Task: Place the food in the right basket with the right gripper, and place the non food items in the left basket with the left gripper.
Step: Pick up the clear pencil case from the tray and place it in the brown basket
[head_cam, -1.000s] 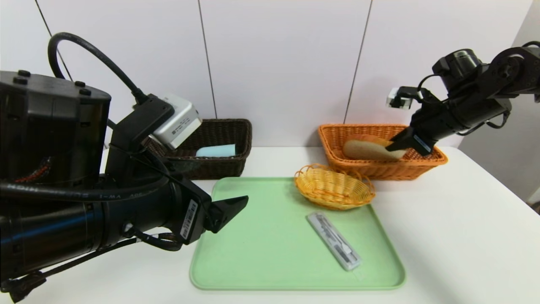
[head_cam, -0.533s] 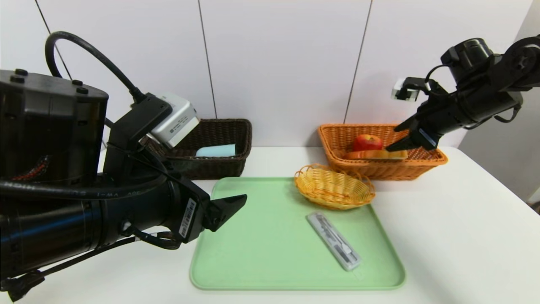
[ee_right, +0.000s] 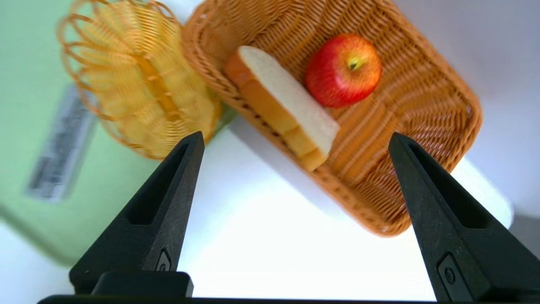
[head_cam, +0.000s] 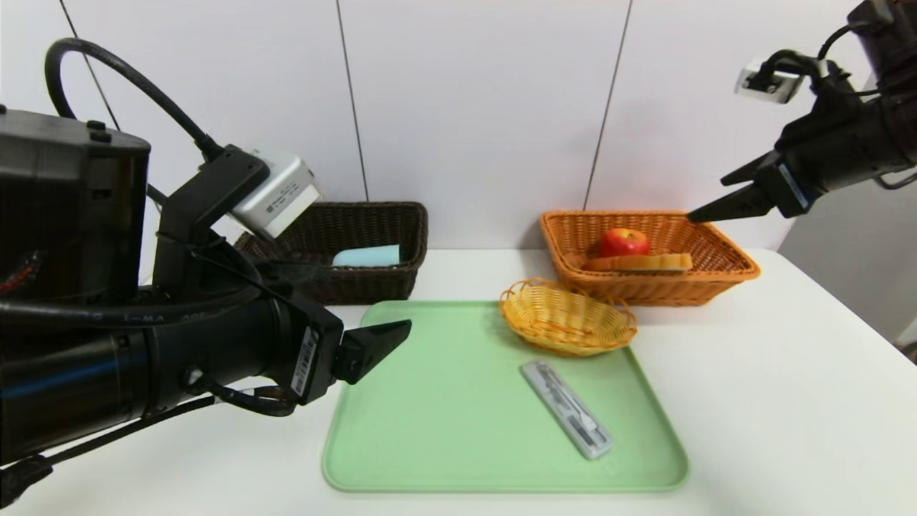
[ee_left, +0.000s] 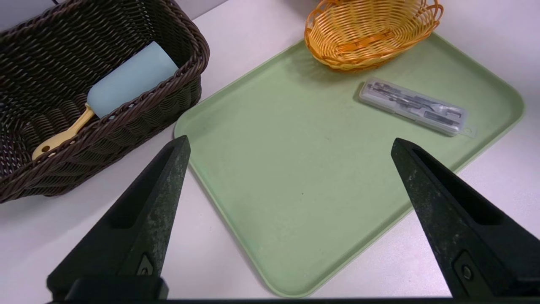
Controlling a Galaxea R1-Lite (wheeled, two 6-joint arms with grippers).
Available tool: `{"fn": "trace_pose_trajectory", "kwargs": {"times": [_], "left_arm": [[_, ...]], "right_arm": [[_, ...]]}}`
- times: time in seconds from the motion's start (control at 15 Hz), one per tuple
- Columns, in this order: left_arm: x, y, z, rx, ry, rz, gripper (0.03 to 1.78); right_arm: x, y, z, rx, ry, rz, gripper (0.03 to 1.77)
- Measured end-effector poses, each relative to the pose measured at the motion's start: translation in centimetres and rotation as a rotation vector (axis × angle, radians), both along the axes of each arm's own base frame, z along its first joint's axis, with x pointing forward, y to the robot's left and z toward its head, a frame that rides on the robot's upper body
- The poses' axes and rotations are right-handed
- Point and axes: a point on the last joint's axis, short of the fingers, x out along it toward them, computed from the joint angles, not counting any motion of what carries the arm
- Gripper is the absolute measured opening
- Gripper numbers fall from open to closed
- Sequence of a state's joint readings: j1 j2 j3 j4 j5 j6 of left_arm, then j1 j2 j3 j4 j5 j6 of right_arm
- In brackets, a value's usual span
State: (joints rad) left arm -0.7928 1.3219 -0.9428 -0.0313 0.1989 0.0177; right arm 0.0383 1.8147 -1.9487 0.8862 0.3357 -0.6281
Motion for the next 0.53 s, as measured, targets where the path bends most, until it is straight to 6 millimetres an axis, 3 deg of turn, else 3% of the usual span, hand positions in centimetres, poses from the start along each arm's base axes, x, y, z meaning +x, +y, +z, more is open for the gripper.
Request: {"fn": "trace_pose_trajectory", "kwargs": {"times": [0.2,0.53], "left_arm": [[-0.3,0.2,0.4,-0.025,-0.003,0.003,1.69],[0.0,0.0,0.4,-0.029,0.002,0.005,1.69]], "right_arm": [[-4.1,0.6,1.5,0.112,0.080,-0.084,1.58],[-10.8,0.9,1.0,0.249,0.201,-0.207,1.64]]}}
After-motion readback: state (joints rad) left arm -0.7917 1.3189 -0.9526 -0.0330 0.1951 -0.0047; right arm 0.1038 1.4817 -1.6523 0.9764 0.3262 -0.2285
